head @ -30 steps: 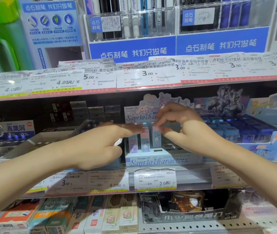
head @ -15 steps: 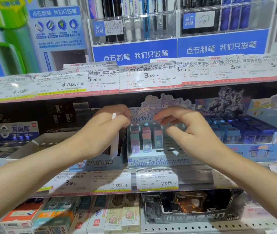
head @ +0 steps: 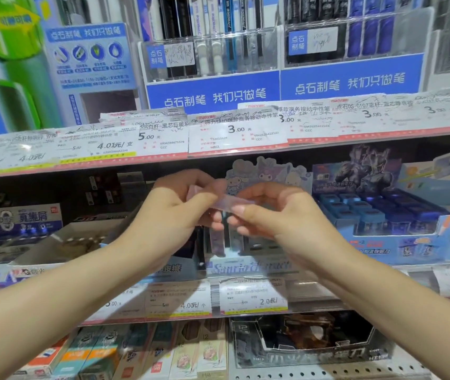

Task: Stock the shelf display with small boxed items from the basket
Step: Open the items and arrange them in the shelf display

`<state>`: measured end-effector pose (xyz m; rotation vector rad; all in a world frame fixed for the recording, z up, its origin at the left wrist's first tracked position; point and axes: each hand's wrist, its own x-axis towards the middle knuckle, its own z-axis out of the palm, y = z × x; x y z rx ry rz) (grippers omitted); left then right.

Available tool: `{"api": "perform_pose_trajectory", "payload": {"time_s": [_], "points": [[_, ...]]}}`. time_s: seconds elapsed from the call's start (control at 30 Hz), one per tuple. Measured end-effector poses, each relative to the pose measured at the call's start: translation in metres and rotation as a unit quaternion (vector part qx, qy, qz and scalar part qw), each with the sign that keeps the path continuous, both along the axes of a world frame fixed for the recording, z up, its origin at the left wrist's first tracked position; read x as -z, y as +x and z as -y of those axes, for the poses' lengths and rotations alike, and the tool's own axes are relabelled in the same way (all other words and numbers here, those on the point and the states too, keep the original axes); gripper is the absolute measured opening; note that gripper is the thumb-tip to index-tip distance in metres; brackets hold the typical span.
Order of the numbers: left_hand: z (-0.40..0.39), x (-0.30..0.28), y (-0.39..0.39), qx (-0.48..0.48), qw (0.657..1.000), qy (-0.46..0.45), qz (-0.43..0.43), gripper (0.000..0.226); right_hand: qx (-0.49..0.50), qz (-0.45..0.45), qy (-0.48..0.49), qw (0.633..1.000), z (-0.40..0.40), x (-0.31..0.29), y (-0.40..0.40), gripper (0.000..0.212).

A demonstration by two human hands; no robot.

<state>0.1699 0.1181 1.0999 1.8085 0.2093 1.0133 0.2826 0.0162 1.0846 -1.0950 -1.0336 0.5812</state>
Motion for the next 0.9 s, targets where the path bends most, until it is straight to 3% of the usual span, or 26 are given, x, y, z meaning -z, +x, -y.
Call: {"api": "perform_pose_trajectory", "payload": {"time_s": [0.1,0.17,0.23,0.3,0.37,0.5,0.77,0.9], "points": [[0.001,0.003,-0.004,0.021,0.999,0.027,-0.037,0.003,0.039,0.027,0.037,0.998,0.0,-0.001,0.01,0.023],[-0.001,0.005,-0.006,0.027,0.995,0.062,-0.067,0.016,0.03,0.042,0.054,0.997,0.001,0.001,0.013,0.03],[-0.003,0.006,-0.008,-0.019,0.979,0.185,-0.085,0.015,0.041,0.054,0.07,0.995,0.002,0.002,0.018,0.033],[-0.008,0.007,-0.014,-0.075,0.921,0.362,-0.118,0.018,0.083,0.111,0.075,0.988,0.004,0.001,0.026,0.031],[-0.012,0.006,-0.017,-0.078,0.867,0.457,-0.183,0.029,0.121,0.189,0.06,0.973,0.007,0.0,0.033,0.033],[-0.021,0.013,-0.019,-0.029,0.825,0.482,-0.293,0.056,0.134,0.298,0.023,0.945,0.01,0.002,0.039,0.035],[-0.022,0.012,-0.021,-0.01,0.839,0.451,-0.304,0.071,0.1,0.346,-0.013,0.933,0.005,0.01,0.042,0.026],[-0.02,0.006,-0.02,0.006,0.837,0.447,-0.316,0.074,0.132,0.449,0.001,0.884,0.004,0.014,0.045,0.015]]}}
